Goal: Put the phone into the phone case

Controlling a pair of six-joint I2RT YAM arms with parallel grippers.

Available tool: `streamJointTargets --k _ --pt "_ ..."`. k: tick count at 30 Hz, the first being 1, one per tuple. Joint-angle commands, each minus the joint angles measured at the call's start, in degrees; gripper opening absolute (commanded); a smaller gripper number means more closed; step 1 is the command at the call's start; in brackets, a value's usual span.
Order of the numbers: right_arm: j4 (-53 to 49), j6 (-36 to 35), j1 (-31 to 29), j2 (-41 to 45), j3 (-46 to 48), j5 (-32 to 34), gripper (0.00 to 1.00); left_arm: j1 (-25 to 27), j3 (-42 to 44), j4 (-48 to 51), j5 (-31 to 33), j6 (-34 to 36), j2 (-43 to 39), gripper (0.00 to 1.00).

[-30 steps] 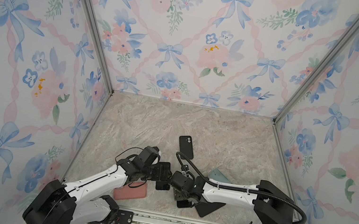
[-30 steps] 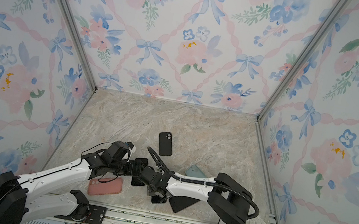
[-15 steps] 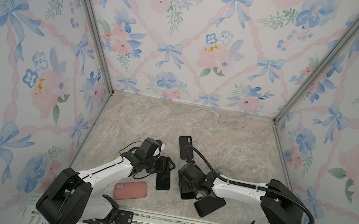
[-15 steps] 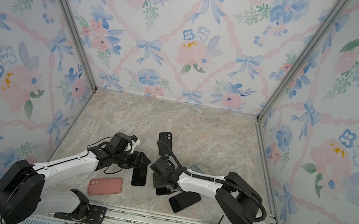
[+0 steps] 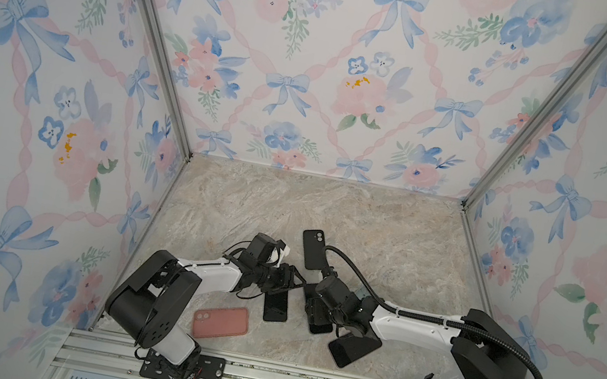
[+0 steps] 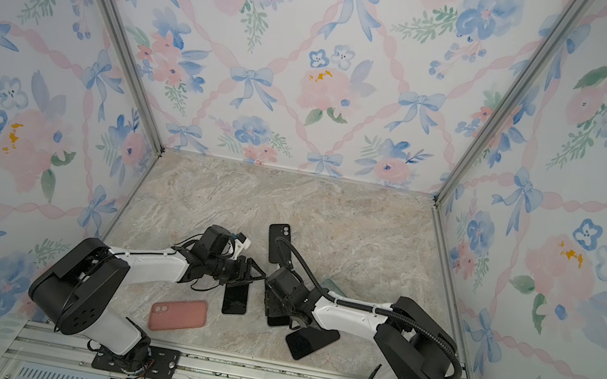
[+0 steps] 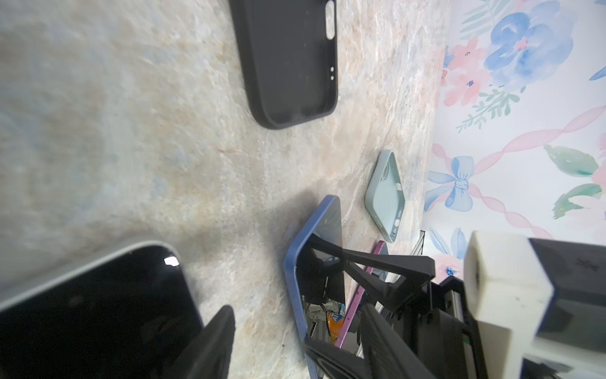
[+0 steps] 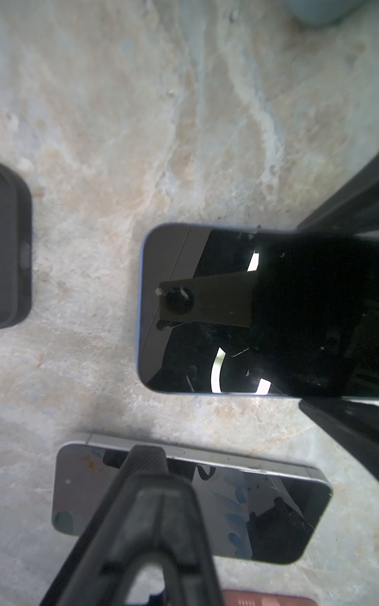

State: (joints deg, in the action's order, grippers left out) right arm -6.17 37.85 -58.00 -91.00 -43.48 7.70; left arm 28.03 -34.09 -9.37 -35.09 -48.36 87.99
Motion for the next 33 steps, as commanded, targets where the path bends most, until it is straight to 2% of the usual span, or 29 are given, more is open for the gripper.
streamJointTargets --k 1,7,10,33 --pt "1.55 -0.26 0.95 0.21 2.12 -1.11 0.61 0.18 -1.03 -3.21 -1.65 -0.55 1.09 0.61" --pt "5.4 -0.09 1.31 0.94 4.46 -1.8 0.61 0.44 -0.57 -8.66 -3.0 -0.21 4.8 0.56" --pt "7.54 0.1 1.4 1.9 6.01 -2.51 0.61 0.88 -0.57 -11.29 -3.49 -0.38 6.93 0.49" --pt "8.43 -0.14 0.71 2.85 6.56 -2.17 0.61 1.43 2.22 -28.35 -9.37 -5.41 15.63 0.26"
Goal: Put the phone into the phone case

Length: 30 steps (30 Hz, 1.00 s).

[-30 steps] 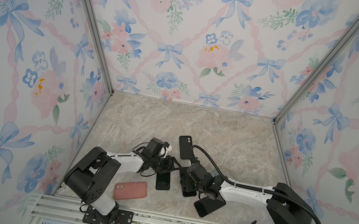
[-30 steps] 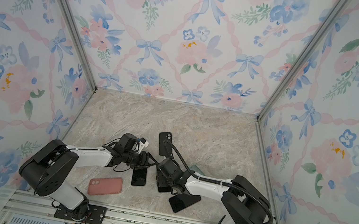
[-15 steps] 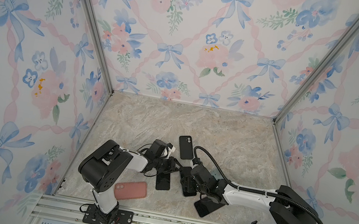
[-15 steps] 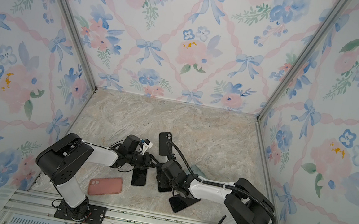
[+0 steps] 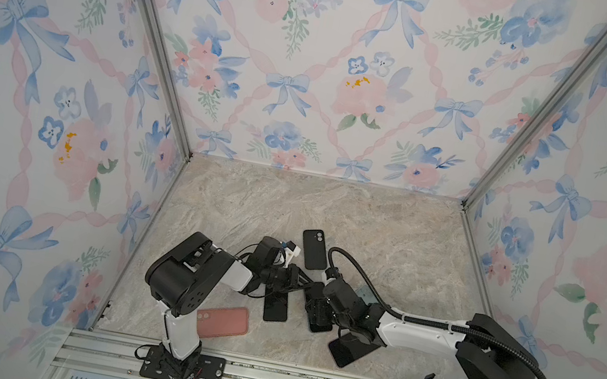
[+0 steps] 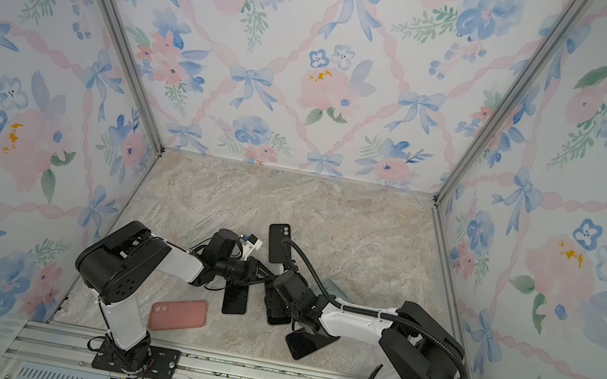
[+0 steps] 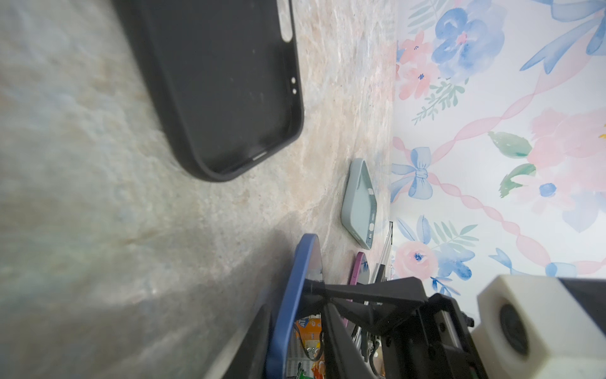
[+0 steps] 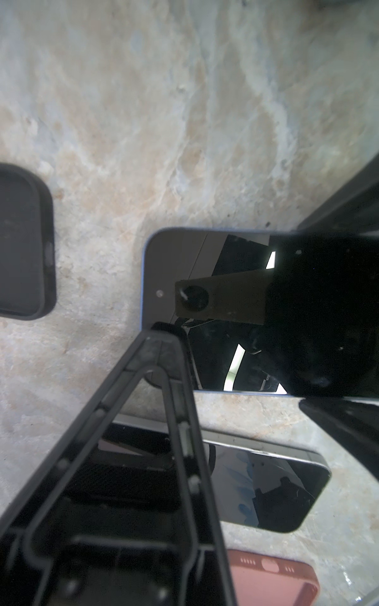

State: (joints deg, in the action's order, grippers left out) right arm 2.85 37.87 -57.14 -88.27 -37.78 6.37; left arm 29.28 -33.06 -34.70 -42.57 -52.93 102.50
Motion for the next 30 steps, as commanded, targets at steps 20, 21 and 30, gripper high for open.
streamJointTargets --k 20,21,30 --pt "-2.01 -1.51 -0.25 0.5 0.14 -0.21 0.74 -0.61 3.96 -6.87 -2.83 -1.83 1.09 0.11" --pt "-2.31 -1.65 -0.24 0.71 0.0 -0.16 0.77 -0.69 4.14 -6.98 -2.75 -1.83 1.03 0.11" --pt "-7.88 -1.74 -1.16 5.29 -3.26 1.68 0.9 -0.71 4.32 -8.78 -2.99 -3.54 0.12 0.07"
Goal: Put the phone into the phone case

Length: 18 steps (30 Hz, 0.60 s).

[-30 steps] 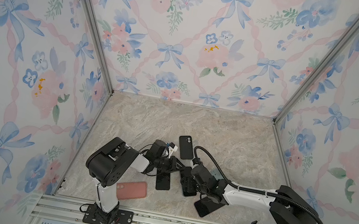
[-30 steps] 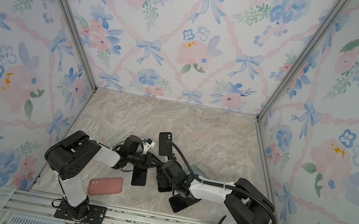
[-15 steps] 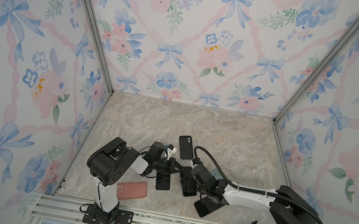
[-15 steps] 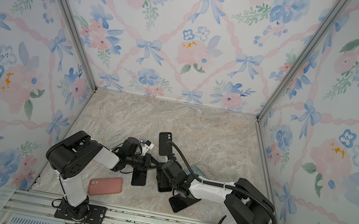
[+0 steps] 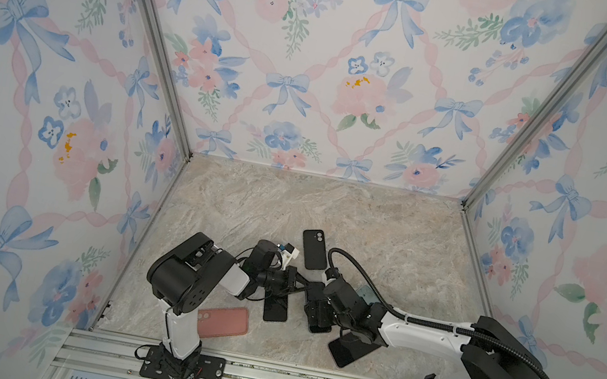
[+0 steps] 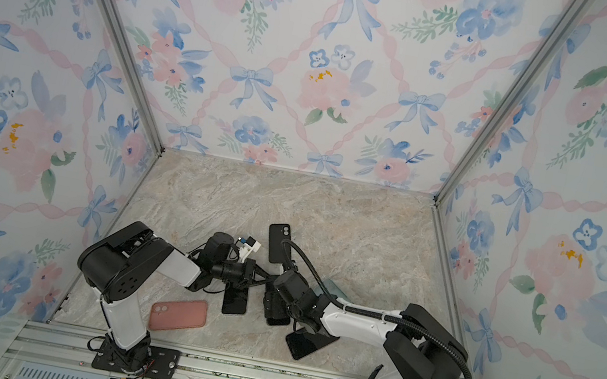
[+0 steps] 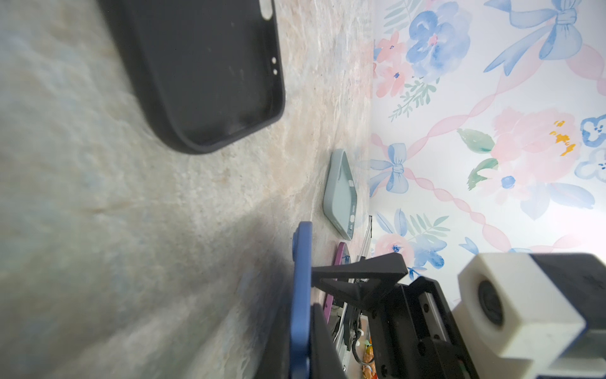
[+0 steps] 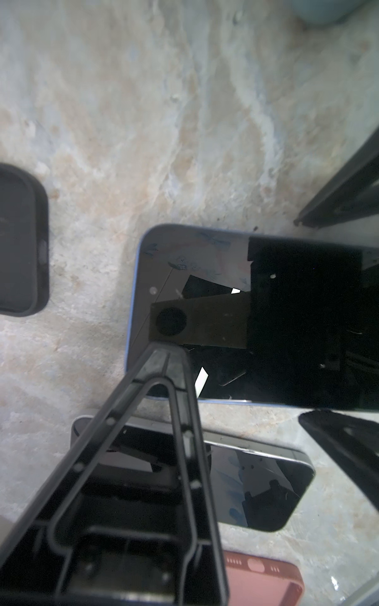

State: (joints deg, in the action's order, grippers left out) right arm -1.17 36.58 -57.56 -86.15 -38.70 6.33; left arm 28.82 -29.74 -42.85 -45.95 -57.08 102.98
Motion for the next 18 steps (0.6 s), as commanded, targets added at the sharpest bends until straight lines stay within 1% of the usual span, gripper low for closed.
streamJointTargets --k 1,6,8,14,18 --pt "-4.92 -0.21 -0.88 4.02 -2.78 2.14 0.9 -0.25 1.0 -0.97 0.42 0.09 -0.62 0.07" --pt "-9.77 4.58 -1.19 9.23 -4.29 5.32 0.88 -0.17 0.75 -3.06 0.75 -3.18 -2.47 0.01" --pt "-10.98 6.94 -1.15 11.19 -4.28 5.97 0.88 -0.17 0.48 -3.79 0.64 -4.55 -3.21 0.0" --pt "-13.09 8.02 0.95 16.7 -5.34 4.14 0.87 -1.42 -1.24 -9.36 -0.62 -10.84 -3.18 0.0" --pt "-13.67 12.98 4.14 20.16 -5.02 1.9 0.85 -2.31 -2.14 -11.62 -0.15 -14.29 -3.35 0.0"
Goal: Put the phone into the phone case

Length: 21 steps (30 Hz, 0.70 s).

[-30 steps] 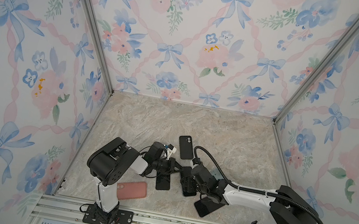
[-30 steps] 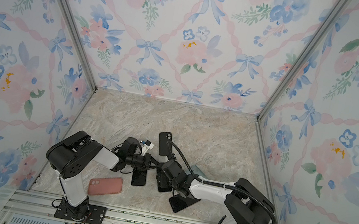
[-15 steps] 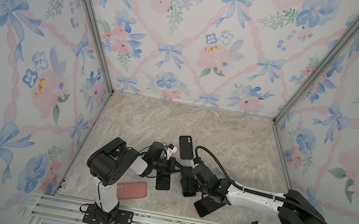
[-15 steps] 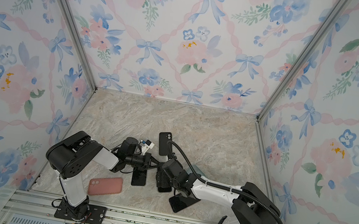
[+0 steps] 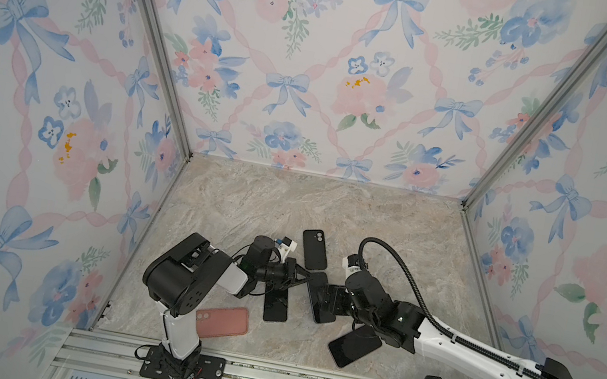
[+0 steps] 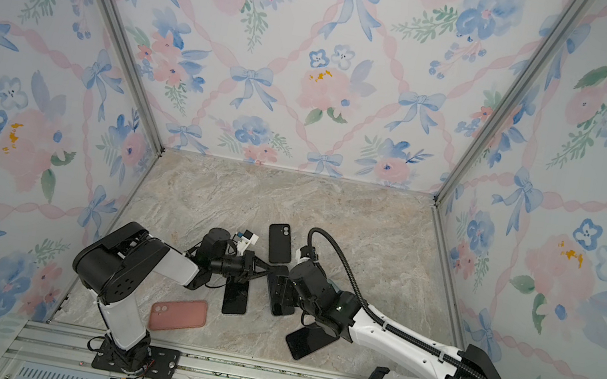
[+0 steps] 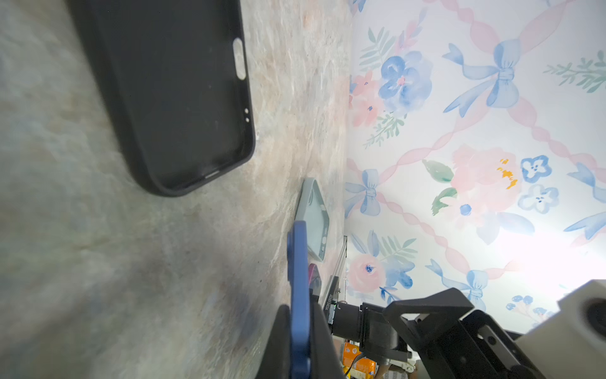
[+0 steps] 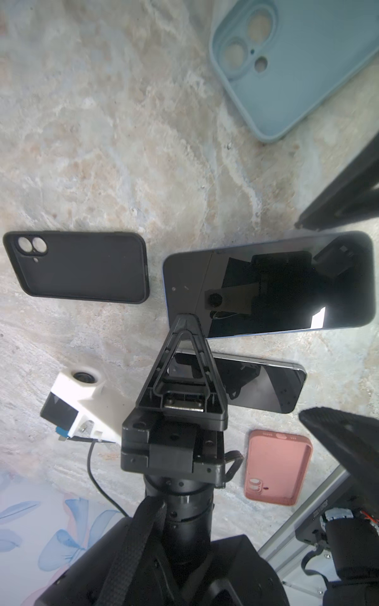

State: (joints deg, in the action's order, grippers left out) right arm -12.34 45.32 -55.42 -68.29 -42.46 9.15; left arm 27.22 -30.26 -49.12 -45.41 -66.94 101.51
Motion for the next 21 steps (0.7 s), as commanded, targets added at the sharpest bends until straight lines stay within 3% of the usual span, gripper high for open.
streamJointTargets --k 1,6,11,21 --pt "-1.62 6.17 2.83 3.53 -0.46 -1.63 0.85 -0.85 -1.72 -5.98 -0.52 -5.37 -2.08 0.0" --pt "10.68 19.32 7.26 8.73 7.57 -6.97 0.83 -1.56 -1.92 -7.95 1.31 -7.84 -2.67 0.0" --pt "23.29 31.79 7.93 10.58 14.78 -7.18 0.81 -2.24 -2.26 -13.34 2.1 -13.11 -1.47 0.0" --pt "29.26 42.02 9.68 17.23 23.69 -3.02 0.78 -2.26 -4.02 -19.55 3.98 -19.62 0.15 0.0"
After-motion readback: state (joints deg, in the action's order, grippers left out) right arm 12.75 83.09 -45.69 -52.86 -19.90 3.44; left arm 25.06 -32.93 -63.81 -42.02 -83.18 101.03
